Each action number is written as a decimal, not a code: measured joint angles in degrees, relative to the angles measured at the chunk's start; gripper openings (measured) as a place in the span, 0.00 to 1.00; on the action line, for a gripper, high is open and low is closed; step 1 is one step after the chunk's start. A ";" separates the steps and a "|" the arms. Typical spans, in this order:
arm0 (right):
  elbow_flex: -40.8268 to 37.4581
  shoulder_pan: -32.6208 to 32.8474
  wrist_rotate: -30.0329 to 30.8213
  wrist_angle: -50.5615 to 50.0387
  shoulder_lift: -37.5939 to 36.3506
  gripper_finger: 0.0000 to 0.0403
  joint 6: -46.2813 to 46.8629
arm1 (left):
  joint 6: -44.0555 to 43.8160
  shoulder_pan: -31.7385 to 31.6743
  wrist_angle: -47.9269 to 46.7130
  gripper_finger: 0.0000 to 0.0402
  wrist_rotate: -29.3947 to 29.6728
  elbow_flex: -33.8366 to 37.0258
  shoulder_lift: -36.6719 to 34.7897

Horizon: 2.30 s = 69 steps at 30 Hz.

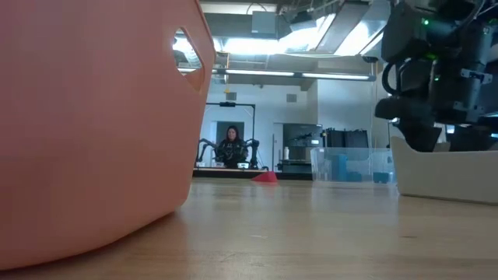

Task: Sort & place blocks by color
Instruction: Put the bottom red block into the black transparent bin

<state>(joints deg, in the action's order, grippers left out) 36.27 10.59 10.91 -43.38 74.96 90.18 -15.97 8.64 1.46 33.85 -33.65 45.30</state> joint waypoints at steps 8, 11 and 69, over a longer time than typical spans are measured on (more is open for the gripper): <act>0.00 0.02 2.13 2.17 4.22 0.67 7.15 | 0.02 0.00 0.00 0.65 -0.02 0.00 0.00; 0.06 0.06 2.16 2.50 5.53 0.67 7.25 | 0.02 0.00 0.02 0.65 -0.02 0.00 0.00; 11.49 0.20 5.82 -8.08 -15.84 0.34 -18.49 | 0.02 0.00 2.29 0.65 -2.30 -0.02 -0.02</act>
<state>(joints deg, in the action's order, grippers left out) 47.76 10.79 16.72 -51.46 59.12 71.69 -15.94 8.64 3.74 31.54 -33.67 45.28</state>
